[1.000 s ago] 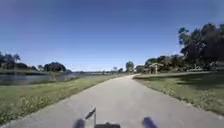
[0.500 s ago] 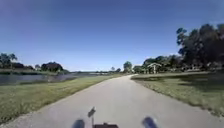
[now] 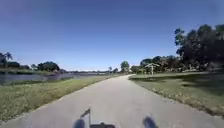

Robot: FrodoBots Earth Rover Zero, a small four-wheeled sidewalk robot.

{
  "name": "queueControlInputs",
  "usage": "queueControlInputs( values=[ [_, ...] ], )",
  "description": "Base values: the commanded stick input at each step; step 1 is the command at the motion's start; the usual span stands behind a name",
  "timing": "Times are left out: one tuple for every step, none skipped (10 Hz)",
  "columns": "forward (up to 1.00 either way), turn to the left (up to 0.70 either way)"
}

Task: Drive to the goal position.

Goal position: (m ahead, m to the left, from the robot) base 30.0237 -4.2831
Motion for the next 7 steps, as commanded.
queueControlInputs(
  values=[
    [0.85,0.0],
    [0.85,0.0],
    [0.85,0.0],
    [0.85,0.0],
    [0.85,0.0],
    [0.85,0.0],
    [0.85,0.0]
  ],
)
